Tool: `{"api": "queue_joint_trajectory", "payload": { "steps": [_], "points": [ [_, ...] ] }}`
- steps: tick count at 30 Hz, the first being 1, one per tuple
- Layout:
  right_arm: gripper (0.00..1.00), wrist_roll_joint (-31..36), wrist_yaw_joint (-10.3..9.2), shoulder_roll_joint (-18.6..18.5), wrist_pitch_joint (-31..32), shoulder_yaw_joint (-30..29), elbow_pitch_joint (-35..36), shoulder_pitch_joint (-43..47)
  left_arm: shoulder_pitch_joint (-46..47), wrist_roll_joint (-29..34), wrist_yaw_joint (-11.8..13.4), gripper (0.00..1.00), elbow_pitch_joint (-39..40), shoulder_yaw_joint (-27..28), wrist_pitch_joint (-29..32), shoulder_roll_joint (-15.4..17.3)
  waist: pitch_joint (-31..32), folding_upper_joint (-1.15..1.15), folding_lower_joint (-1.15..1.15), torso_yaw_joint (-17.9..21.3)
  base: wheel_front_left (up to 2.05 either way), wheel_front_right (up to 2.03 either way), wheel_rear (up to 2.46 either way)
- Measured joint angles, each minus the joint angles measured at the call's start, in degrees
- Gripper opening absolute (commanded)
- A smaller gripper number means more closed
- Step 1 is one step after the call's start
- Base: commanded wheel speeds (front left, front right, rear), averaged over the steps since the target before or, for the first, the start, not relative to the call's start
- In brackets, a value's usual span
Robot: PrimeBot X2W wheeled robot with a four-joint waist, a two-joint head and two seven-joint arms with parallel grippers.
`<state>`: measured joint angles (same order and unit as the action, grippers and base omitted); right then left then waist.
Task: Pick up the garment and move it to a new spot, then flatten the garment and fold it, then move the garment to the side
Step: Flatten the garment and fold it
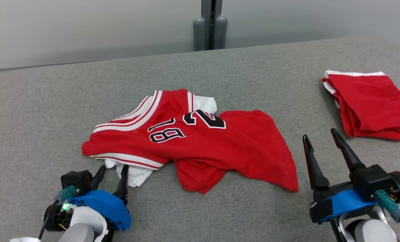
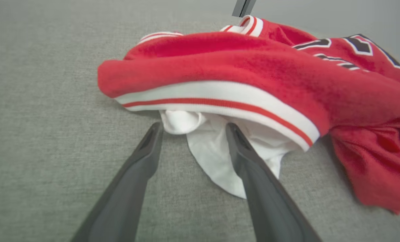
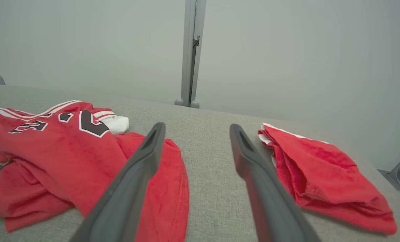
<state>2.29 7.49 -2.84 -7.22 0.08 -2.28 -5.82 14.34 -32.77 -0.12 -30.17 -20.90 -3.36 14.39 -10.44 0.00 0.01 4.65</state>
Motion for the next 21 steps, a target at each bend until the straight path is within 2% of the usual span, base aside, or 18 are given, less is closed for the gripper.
{"api": "queue_joint_trajectory", "payload": {
  "steps": [3,9,10,12,17,21],
  "points": [
    [1.00,-0.01,0.00,0.00,-0.24,-0.26,-0.02,-0.36,0.77,0.00,-0.40,1.00,-1.11,-0.13,-0.47,-0.13,-0.83,0.00,0.00,0.23,0.00,0.00,0.00],
    [1.00,-0.13,0.00,0.00,-0.91,-0.42,-0.07,-1.16,4.10,1.25,0.41,1.00,-3.74,-0.19,-2.30,0.04,-2.15,0.00,0.00,0.79,0.00,0.00,0.00],
    [1.00,-0.16,0.00,0.00,-0.93,-0.45,-0.12,-1.31,4.59,1.65,0.36,0.81,-4.26,-0.48,-2.29,0.08,-2.28,0.00,0.00,0.80,0.00,0.00,0.00],
    [1.00,-0.27,0.00,0.00,-1.12,-0.49,-0.24,-1.36,5.20,1.78,0.29,0.00,-5.02,-0.81,-2.29,0.04,-2.45,0.00,0.00,0.82,0.00,0.00,0.00],
    [1.00,-0.30,0.00,-0.01,-1.44,-1.40,-0.60,-1.35,6.00,2.54,0.21,0.00,-5.56,-1.59,-3.44,0.18,-2.12,0.00,0.00,0.07,0.00,0.00,0.00],
    [1.00,-0.46,0.00,-0.01,-1.89,-1.81,-1.21,-1.29,4.80,3.59,0.96,0.00,-3.58,-1.75,-5.25,1.82,-0.92,0.00,0.00,-1.61,0.00,0.00,0.00]
  ]
}}
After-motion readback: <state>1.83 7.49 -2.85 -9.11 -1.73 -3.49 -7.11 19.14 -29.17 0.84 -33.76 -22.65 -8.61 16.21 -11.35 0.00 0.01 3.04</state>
